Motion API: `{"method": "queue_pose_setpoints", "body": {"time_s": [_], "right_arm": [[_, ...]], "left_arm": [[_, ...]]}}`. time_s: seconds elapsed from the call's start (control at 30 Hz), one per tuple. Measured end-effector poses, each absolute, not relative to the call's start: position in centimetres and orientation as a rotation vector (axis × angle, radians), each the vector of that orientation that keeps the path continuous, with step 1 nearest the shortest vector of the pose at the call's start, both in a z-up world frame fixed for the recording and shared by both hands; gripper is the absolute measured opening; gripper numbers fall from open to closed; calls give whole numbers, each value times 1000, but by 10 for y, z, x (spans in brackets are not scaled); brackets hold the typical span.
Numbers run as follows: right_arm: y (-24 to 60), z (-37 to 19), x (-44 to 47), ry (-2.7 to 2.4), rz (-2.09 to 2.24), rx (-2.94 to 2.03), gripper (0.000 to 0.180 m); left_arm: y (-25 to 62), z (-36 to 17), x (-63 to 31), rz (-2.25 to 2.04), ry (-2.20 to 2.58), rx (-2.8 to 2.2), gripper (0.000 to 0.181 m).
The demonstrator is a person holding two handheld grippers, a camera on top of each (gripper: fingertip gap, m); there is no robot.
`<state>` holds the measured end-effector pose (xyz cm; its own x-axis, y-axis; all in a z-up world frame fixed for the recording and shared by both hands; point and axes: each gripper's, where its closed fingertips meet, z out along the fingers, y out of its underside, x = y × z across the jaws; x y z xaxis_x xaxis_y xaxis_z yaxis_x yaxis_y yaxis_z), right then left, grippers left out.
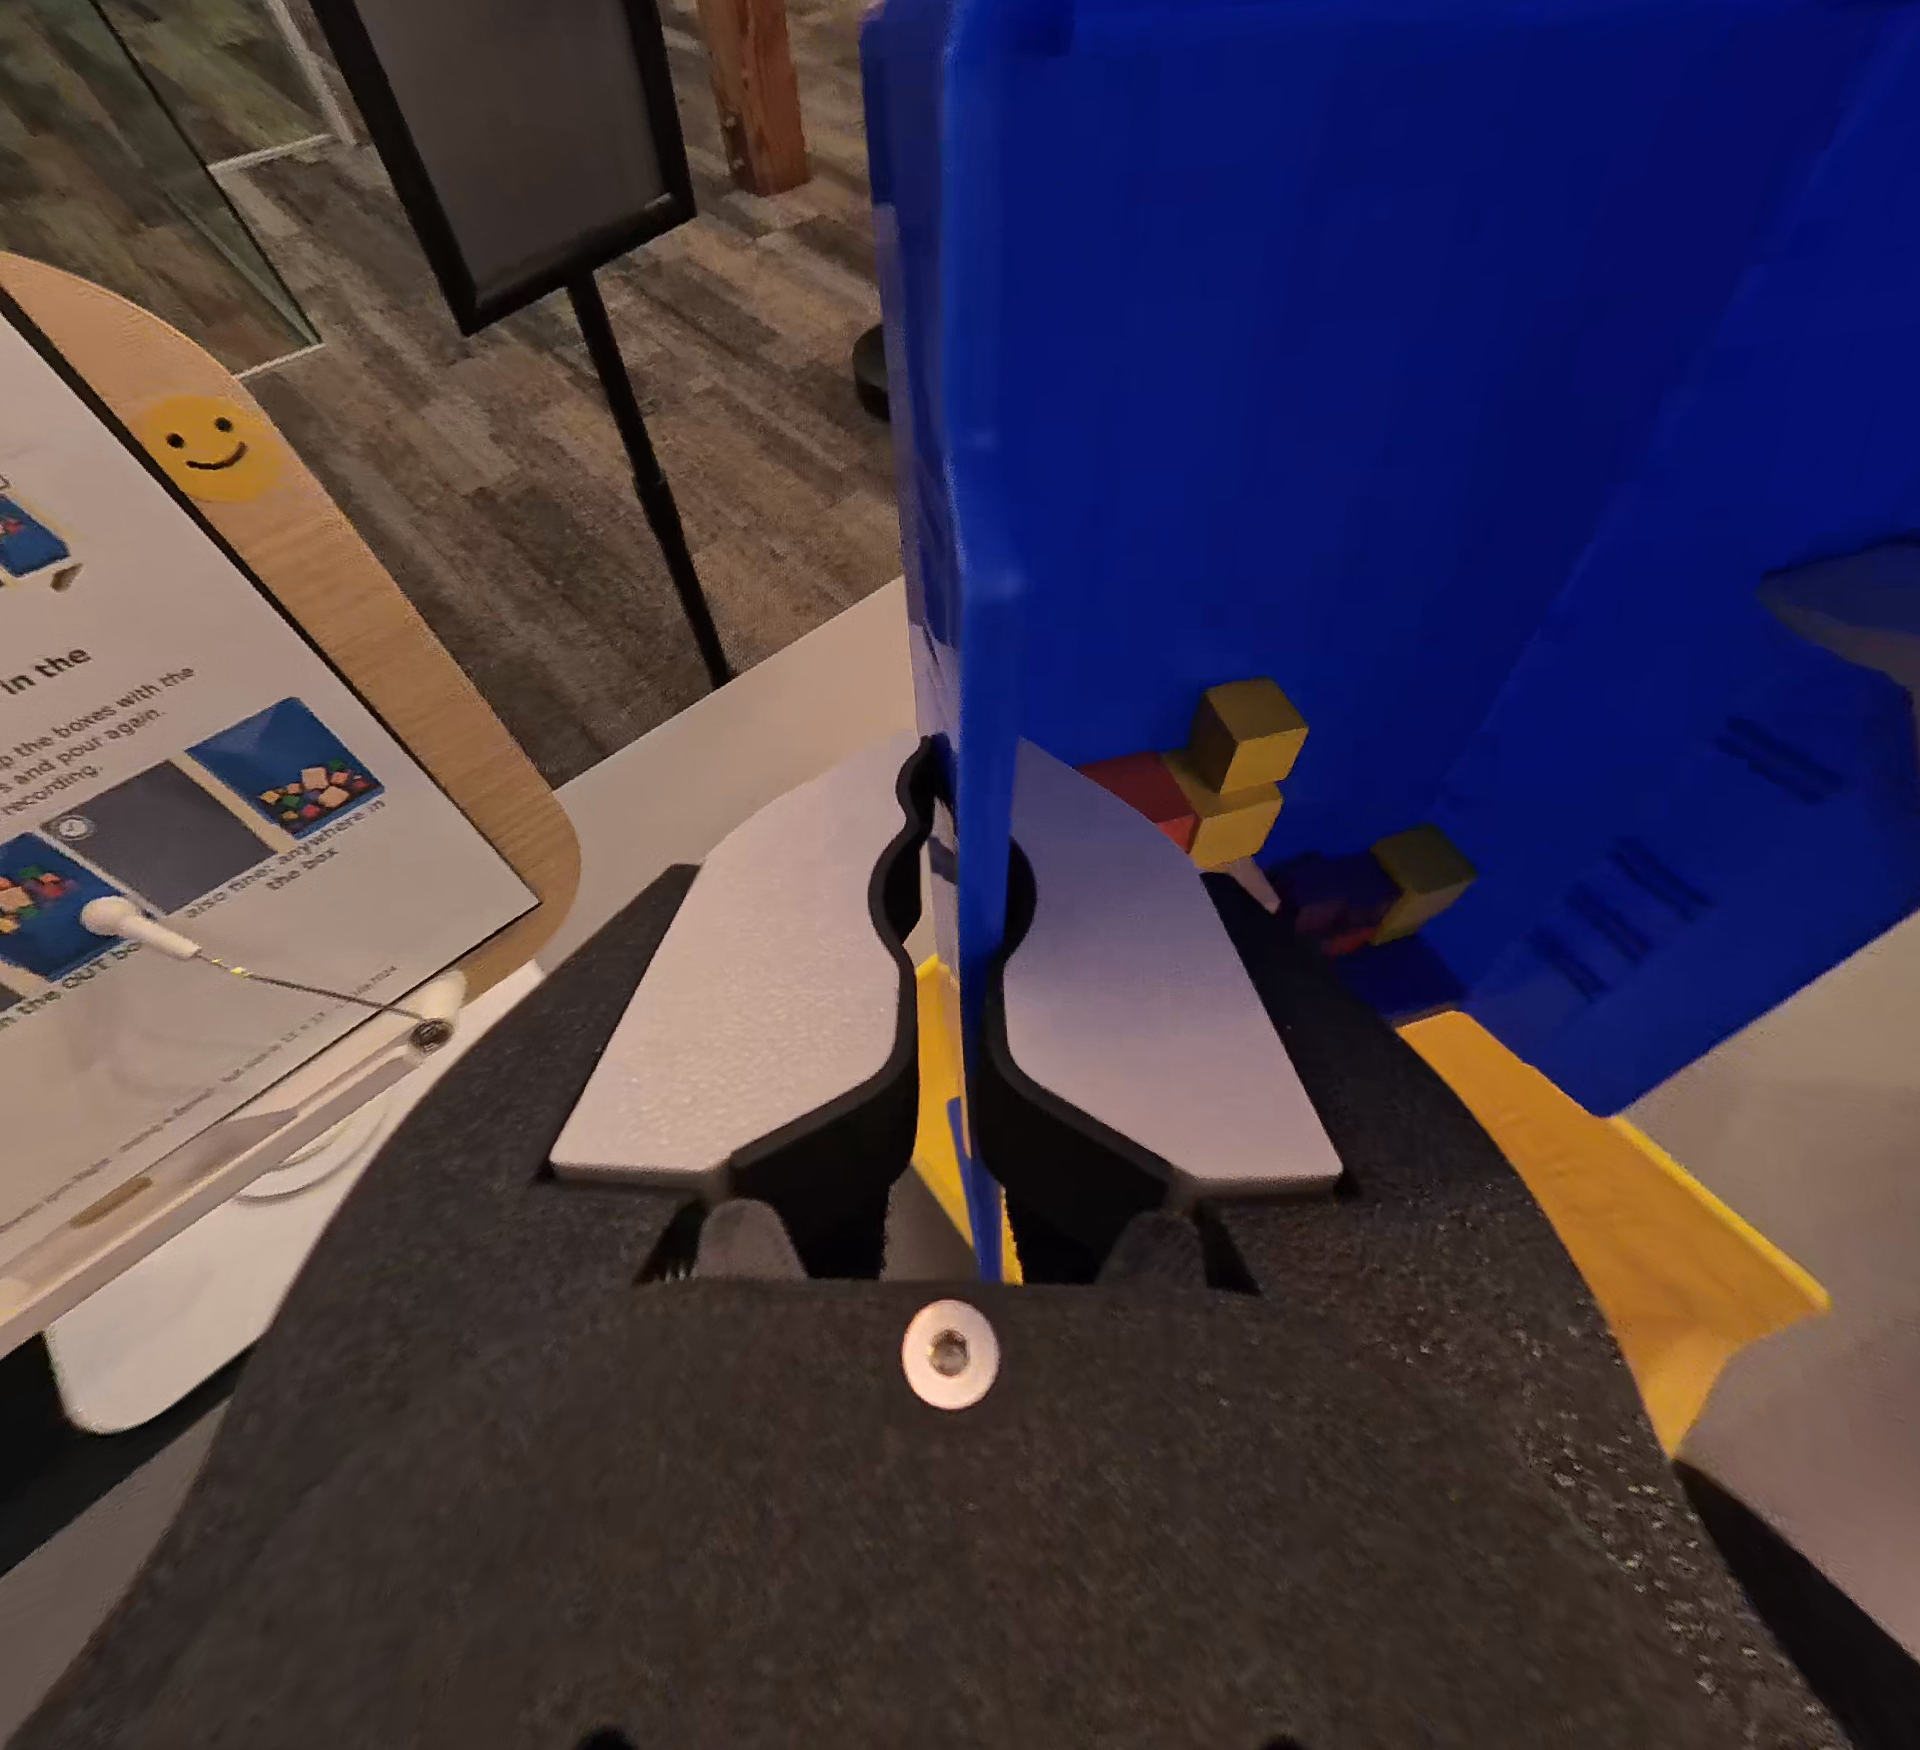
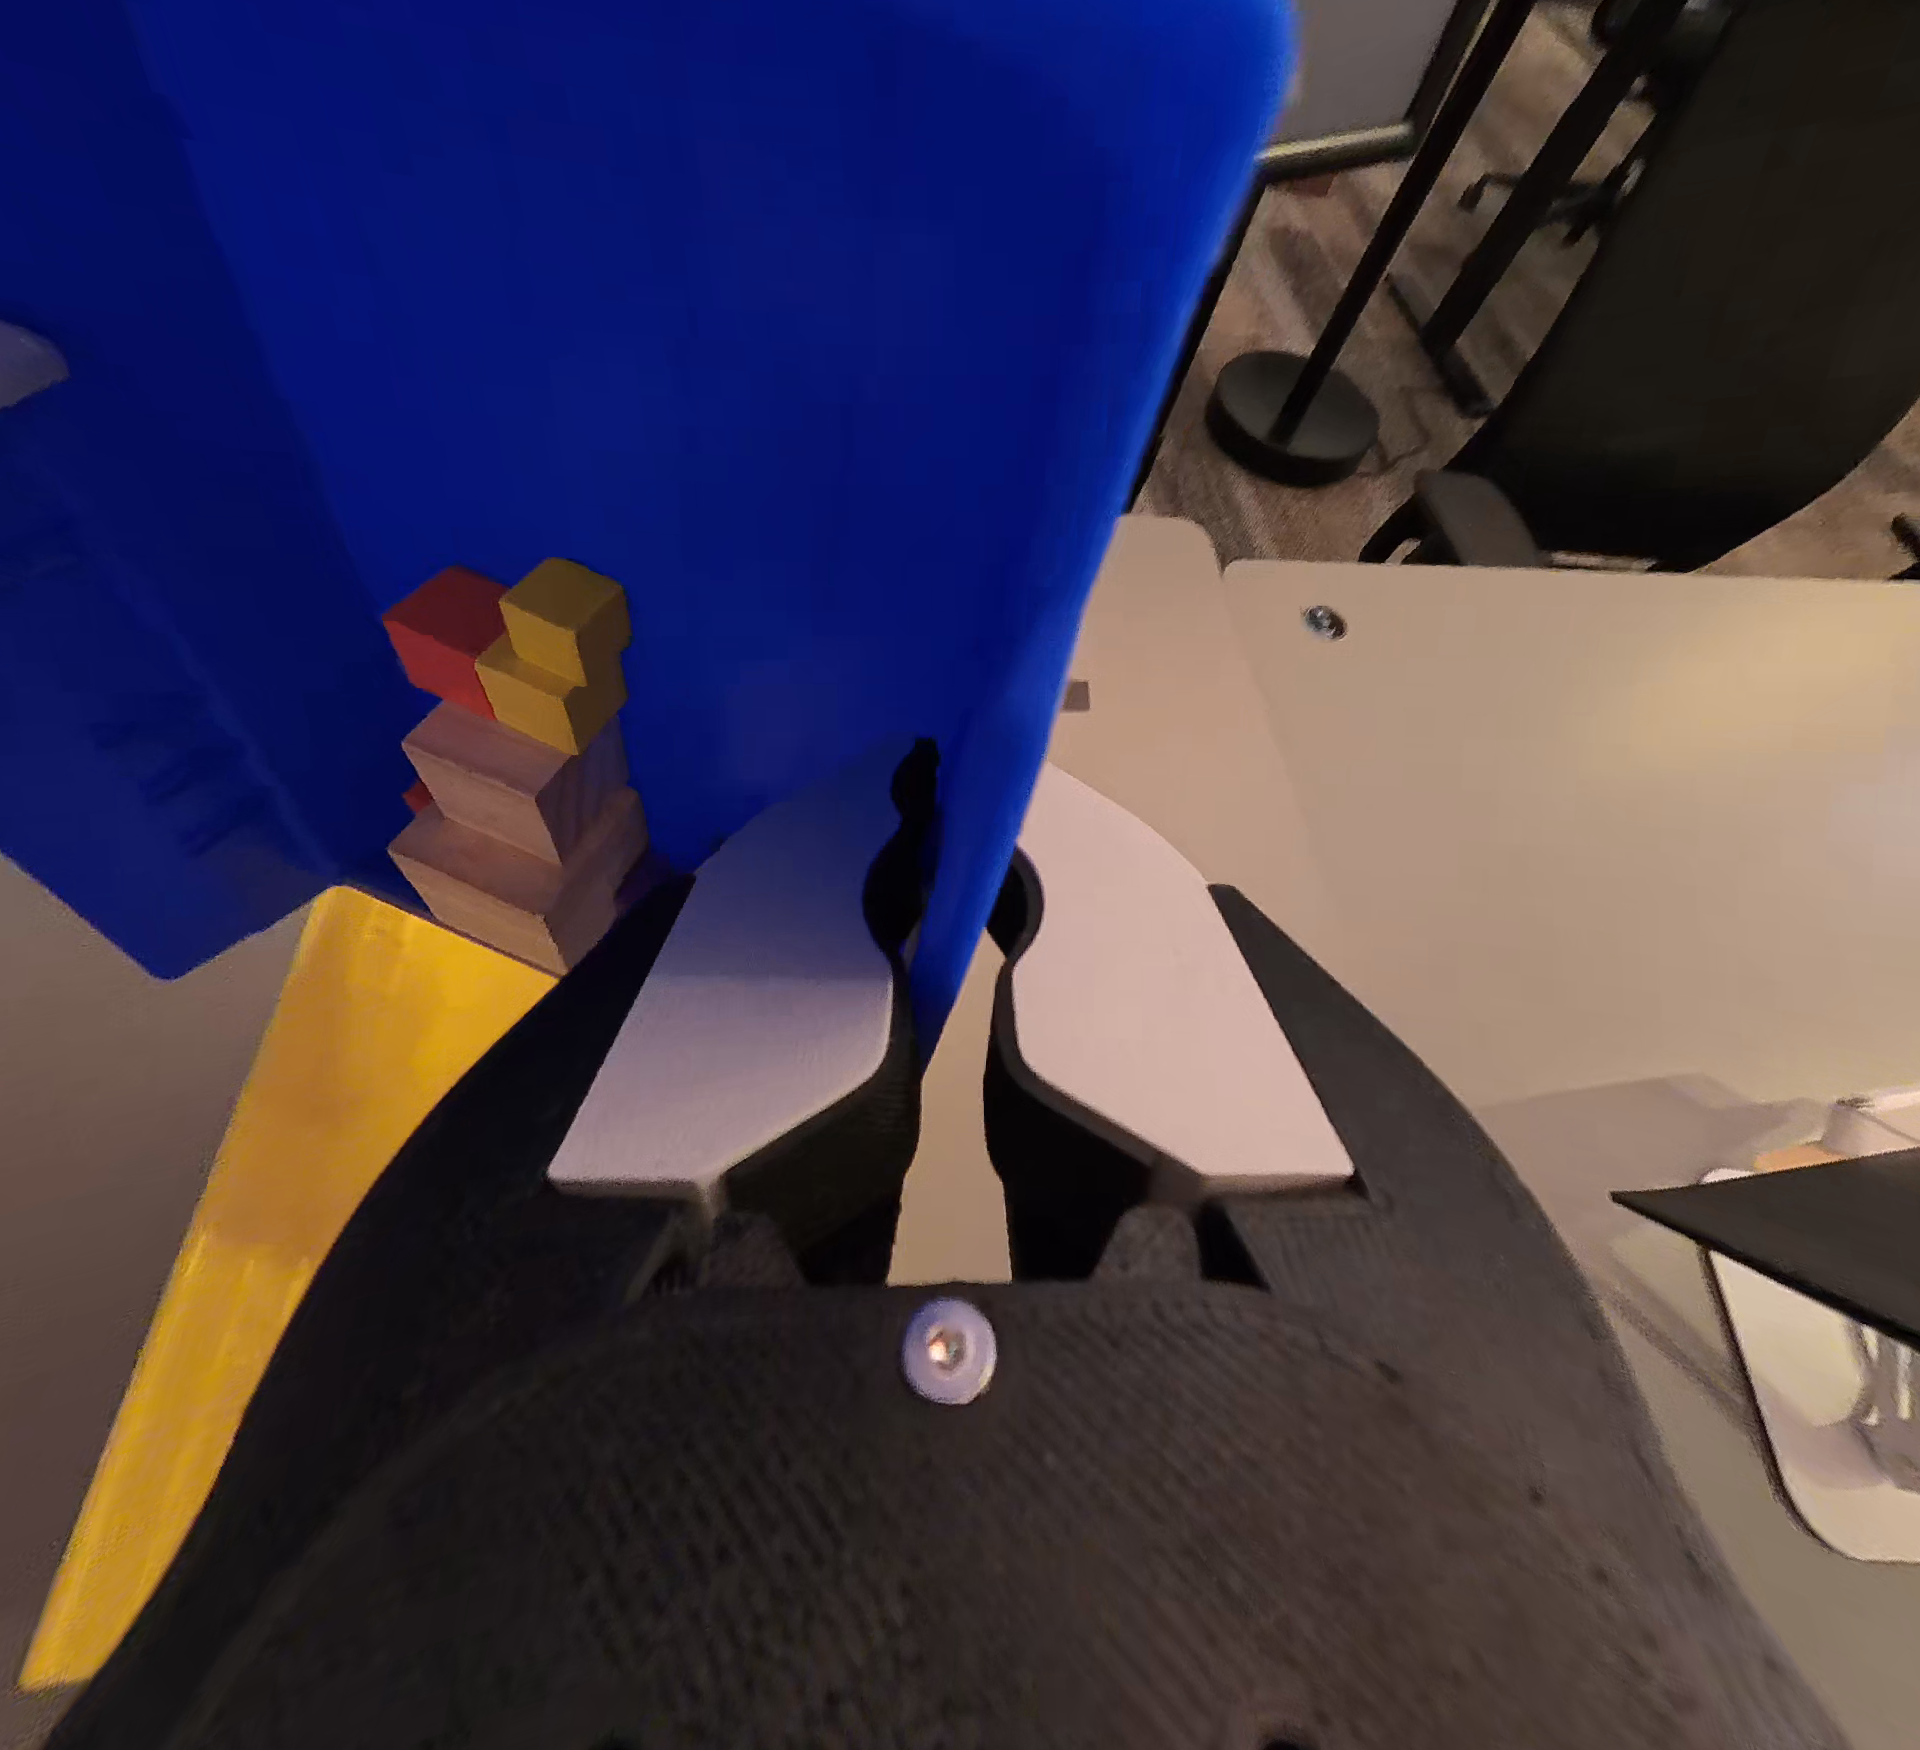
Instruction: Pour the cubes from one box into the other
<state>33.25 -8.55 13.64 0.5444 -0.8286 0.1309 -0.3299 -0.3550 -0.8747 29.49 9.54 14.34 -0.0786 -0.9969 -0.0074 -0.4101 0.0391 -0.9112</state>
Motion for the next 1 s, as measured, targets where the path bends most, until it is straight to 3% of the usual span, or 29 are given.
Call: {"method": "queue_pose_setpoints", "body": {"time_s": [1.0], "right_arm": [[-86,136,330,963,-784,-2025,7]], "left_arm": [[94,121,298,-1162,1553,-1553,5]]}}
